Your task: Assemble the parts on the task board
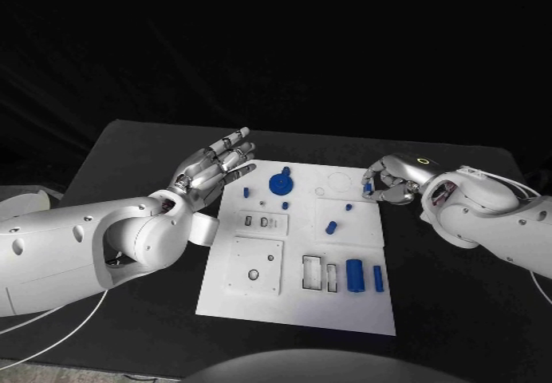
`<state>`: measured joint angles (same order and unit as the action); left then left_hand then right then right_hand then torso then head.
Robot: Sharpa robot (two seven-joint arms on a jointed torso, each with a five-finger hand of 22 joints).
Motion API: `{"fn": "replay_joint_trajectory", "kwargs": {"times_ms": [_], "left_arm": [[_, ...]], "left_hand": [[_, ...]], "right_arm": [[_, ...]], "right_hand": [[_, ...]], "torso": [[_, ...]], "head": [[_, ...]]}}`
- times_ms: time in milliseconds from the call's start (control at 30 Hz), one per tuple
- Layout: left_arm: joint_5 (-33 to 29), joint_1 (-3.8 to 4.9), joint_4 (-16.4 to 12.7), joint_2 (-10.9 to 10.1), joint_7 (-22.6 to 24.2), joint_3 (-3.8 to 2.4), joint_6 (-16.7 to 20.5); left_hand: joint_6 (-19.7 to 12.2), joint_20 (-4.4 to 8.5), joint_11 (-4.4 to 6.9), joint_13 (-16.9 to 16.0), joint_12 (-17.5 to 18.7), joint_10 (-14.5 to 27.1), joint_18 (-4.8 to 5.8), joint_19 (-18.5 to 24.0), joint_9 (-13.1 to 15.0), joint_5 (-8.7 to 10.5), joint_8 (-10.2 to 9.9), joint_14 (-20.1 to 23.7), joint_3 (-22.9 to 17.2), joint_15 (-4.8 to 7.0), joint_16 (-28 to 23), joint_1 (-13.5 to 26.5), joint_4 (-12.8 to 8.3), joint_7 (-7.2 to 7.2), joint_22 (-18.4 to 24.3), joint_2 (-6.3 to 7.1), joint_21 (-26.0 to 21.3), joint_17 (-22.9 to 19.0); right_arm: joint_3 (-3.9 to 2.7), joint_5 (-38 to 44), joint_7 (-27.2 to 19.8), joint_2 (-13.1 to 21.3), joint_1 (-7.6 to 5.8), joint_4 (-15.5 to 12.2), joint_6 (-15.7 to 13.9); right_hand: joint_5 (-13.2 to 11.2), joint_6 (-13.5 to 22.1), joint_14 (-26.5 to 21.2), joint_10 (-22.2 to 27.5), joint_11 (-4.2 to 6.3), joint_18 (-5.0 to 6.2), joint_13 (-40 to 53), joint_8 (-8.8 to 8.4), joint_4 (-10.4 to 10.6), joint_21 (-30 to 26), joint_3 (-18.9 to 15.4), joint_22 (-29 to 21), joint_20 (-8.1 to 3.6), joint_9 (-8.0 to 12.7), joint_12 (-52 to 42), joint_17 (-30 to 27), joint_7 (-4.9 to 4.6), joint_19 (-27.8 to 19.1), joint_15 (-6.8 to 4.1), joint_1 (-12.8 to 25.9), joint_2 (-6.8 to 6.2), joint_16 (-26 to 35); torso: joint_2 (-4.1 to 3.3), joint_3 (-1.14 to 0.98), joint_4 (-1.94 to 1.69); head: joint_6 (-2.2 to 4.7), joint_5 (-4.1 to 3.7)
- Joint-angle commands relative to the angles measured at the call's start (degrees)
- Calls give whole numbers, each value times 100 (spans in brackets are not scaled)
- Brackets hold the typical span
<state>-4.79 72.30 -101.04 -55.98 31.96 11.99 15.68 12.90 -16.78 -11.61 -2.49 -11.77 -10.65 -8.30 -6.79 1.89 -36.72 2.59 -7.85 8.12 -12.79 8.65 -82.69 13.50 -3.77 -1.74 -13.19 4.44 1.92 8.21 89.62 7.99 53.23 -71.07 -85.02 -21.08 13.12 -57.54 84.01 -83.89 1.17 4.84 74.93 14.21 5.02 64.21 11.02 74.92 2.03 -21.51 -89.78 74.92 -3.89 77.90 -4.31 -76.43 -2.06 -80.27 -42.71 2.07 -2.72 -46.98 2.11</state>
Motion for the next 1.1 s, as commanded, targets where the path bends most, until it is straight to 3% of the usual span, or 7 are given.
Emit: {"fn": "replay_joint_trajectory", "kwargs": {"times_ms": [33, 167, 300, 467, 600, 700, 1100], "left_arm": [[17, -4, 3, 5, 23, 1, -155], [17, -11, 20, 26, 16, 5, -166], [17, -17, 39, 58, 2, 9, -178], [17, -20, 55, 91, -10, 12, -192], [17, -22, 64, 107, -17, 14, -191], [17, -23, 68, 116, -19, 15, -193], [17, -24, 81, 166, -33, 16, -201]], "left_hand": [[6, 3, -43, -7, -34, -14, 66, -43, 9, -26, 23, -2, -31, -53, 24, -62, 0, -53, -6, 3, 17, 8], [15, 3, -45, -7, -37, -15, 70, -44, 10, -28, 26, -5, -39, -56, 27, -66, -7, -62, -6, 2, 17, 8], [17, 3, -45, -7, -38, -16, 71, -44, 11, -29, 26, -5, -41, -57, 28, -67, -8, -64, -6, 1, 17, 9], [17, 3, -45, -7, -38, -16, 71, -44, 11, -29, 26, -5, -41, -57, 28, -67, -8, -64, -6, 1, 17, 9], [29, 3, -47, -8, -46, -21, 76, -47, 12, -32, 31, -7, -52, -60, 30, -73, -18, -75, -6, 0, 18, 9], [29, 3, -47, -8, -46, -21, 76, -47, 12, -32, 31, -7, -52, -60, 30, -73, -18, -75, -6, 0, 18, 9], [34, 4, -47, -8, -47, -20, 78, -48, 13, -33, 33, -7, -59, -60, 31, -77, -26, -80, -6, 2, 19, 9]], "right_arm": [[-4, -100, -134, -20, -46, -145, -411], [-8, -382, -153, -53, -207, -442, -386], [-10, -661, -168, -147, -361, -766, -251], [-10, -914, -176, -332, -407, -1010, 80], [-9, -1025, -188, -526, -345, -1096, 299], [-9, -1052, -193, -690, -282, -1074, 394], [-9, -854, -207, -1481, 43, -480, 535]], "right_hand": [[-64, -72, 328, -543, -42, 83, 1447, 187, 8, -45, -28, 165, -3, -384, 33, 592, 44, 28, 1, -72, 28, 52], [-91, -58, 329, -542, -56, 85, 1446, 187, 22, -59, -36, 161, 4, -391, 34, 584, 32, 28, 10, -69, 27, 60], [-100, -64, 335, -559, -68, 83, 1460, 196, 33, -56, -35, 165, 10, -401, 21, 591, 20, 36, 19, -71, 40, 52], [-103, -82, 336, -563, -74, 85, 1464, 211, 39, -65, -31, 163, 17, -412, 17, 586, 18, 38, 25, -80, 55, 57], [-104, -84, 338, -570, -77, 87, 1470, 214, 44, -79, -31, 156, 19, -415, 12, 590, 14, 33, 27, -78, 60, 53], [-105, -83, 339, -577, -80, 87, 1476, 215, 49, -79, -36, 158, 21, -418, 6, 592, 11, 34, 30, -73, 58, 51], [-38, -114, 323, -569, -80, 102, 1469, 244, 43, -159, -33, 126, 34, -441, 13, 548, 21, 1, 39, -93, 64, 103]], "torso": [[2, 1, 10], [11, -8, 0], [19, 1, -8], [7, -2, -11], [14, 8, 4], [6, 1, 12], [-6, 0, 11]], "head": [[7, 31], [-14, 15], [-28, 4], [-21, 9], [-56, 46], [-68, 55], [-115, 25]]}}
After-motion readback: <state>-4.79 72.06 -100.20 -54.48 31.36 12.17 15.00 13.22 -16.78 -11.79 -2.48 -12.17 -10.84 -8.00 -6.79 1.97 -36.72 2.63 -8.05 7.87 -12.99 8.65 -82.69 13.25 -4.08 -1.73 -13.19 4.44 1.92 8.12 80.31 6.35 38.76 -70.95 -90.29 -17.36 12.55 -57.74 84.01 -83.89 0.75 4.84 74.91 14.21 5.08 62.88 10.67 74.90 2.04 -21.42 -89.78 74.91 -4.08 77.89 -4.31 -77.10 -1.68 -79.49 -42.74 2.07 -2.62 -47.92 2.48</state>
